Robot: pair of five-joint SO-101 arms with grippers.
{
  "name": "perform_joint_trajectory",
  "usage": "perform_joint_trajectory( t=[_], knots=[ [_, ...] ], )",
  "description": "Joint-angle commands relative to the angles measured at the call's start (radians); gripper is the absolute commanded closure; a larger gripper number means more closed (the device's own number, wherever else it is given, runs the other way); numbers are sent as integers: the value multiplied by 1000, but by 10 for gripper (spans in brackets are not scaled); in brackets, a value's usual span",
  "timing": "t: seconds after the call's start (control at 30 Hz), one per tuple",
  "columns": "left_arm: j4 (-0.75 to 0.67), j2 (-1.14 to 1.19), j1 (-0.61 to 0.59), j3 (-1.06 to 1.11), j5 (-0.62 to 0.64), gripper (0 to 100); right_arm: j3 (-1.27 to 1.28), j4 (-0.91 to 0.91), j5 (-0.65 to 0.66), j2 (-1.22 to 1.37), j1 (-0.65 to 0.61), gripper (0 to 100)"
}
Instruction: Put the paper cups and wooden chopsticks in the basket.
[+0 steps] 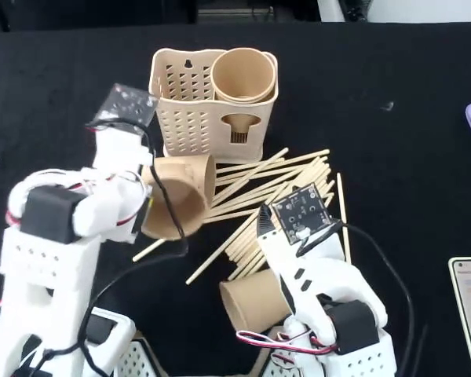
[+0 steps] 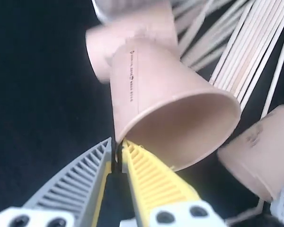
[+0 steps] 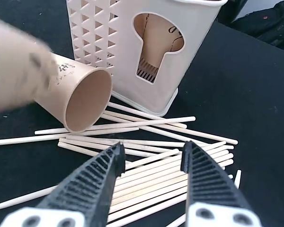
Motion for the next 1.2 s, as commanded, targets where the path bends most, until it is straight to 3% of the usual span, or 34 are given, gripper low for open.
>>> perform_joint_trajectory(
  t=[0.0, 0.17, 0.3, 0.4, 0.5, 0.67, 0.8, 1.17],
  knots=[
    [9, 2, 5, -199, -5, 961, -1, -35, 2, -5, 35, 797],
    [-14, 3, 7, -371, -3, 961, 5, -107, -106, -5, 229, 801],
    [-140, 3, 7, -423, 54, 961, 50, -192, -181, -5, 358, 901],
    [-273, 18, 48, -392, 94, 961, 104, -259, -189, -5, 393, 949],
    [-364, 87, 136, -361, 97, 961, 131, -288, -189, -5, 396, 933],
    [-466, 295, 154, -444, 101, 961, 139, -288, -187, -5, 391, 921],
    [-419, 434, 157, -621, 103, 962, 140, -284, -184, -5, 391, 921],
    [-51, 760, 160, -1155, 135, 962, 140, -284, -183, -5, 390, 921]
  ],
)
